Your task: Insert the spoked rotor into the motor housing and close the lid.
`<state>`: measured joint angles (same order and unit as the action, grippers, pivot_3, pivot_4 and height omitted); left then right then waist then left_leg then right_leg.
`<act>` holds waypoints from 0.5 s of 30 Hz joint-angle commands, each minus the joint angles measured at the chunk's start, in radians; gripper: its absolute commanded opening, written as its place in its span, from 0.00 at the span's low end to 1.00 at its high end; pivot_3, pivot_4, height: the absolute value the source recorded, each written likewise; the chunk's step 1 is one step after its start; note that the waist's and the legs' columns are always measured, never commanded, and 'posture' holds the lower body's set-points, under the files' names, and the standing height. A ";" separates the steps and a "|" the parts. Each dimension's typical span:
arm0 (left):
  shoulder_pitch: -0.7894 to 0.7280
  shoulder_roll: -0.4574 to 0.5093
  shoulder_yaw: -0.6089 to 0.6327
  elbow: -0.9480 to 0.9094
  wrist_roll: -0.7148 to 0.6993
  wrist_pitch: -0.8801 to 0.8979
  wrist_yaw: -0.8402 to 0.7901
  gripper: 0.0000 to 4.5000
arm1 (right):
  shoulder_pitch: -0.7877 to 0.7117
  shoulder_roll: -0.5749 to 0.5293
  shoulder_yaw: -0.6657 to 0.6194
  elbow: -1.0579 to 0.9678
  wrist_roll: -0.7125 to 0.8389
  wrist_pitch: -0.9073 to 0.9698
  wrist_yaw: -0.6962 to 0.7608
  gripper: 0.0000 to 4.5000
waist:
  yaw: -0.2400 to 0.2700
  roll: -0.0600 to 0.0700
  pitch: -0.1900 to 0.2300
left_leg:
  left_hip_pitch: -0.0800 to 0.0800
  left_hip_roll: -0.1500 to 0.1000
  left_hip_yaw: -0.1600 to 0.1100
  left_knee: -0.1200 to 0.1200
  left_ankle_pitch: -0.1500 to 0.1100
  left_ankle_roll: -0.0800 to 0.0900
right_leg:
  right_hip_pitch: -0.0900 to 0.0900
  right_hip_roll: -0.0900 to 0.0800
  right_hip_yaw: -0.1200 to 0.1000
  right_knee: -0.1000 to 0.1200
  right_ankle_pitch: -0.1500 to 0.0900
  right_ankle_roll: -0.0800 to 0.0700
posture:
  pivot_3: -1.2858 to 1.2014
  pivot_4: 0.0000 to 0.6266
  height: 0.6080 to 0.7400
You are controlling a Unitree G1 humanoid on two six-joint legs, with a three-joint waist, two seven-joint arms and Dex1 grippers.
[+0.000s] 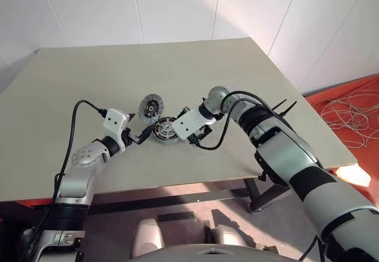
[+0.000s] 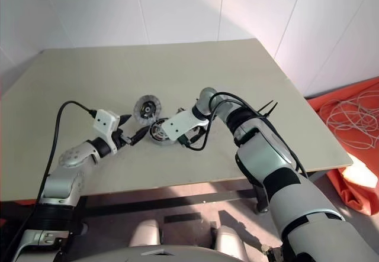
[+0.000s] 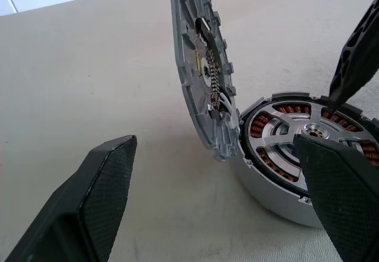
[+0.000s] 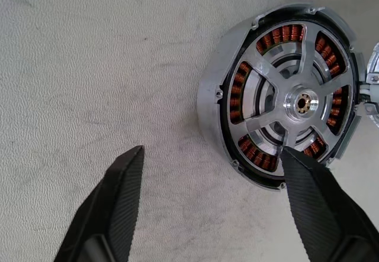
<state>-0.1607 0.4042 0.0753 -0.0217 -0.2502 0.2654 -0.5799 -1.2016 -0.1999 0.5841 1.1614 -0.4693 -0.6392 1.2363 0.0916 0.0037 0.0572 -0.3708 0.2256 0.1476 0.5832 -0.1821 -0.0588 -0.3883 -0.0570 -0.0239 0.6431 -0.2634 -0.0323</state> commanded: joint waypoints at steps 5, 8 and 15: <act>-0.010 0.001 0.007 -0.031 -0.002 -0.013 0.010 1.00 | -0.016 -0.005 -0.003 -0.019 0.003 -0.037 0.012 0.48 | 0.000 0.000 0.000 | 0.000 0.000 0.000 0.000 0.000 0.000 | 0.000 0.000 0.000 0.000 0.000 0.000 | 0.52 0.00 1.00; -0.010 0.000 0.007 -0.030 -0.002 -0.015 0.011 1.00 | -0.017 -0.005 -0.003 -0.017 -0.001 -0.039 0.007 0.48 | 0.000 0.000 0.000 | 0.000 0.000 0.000 0.000 0.000 0.000 | 0.000 0.000 0.000 0.000 0.000 0.000 | 0.52 0.00 1.00; -0.001 -0.001 0.010 0.019 0.003 -0.059 -0.004 1.00 | -0.027 0.004 -0.002 0.000 -0.020 -0.027 -0.036 0.48 | 0.000 0.000 0.000 | 0.000 0.000 0.000 0.000 0.000 0.000 | 0.000 0.000 0.000 0.000 0.000 0.000 | 0.52 0.00 1.00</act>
<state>-0.1551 0.3997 0.0753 -0.0028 -0.2483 0.2367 -0.5796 -1.2016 -0.1997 0.5842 1.1616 -0.4882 -0.6649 1.2170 0.0915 0.0037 0.0572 -0.3707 0.2257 0.1476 0.5832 -0.1821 -0.0586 -0.3883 -0.0569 -0.0239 0.6432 -0.2634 -0.0323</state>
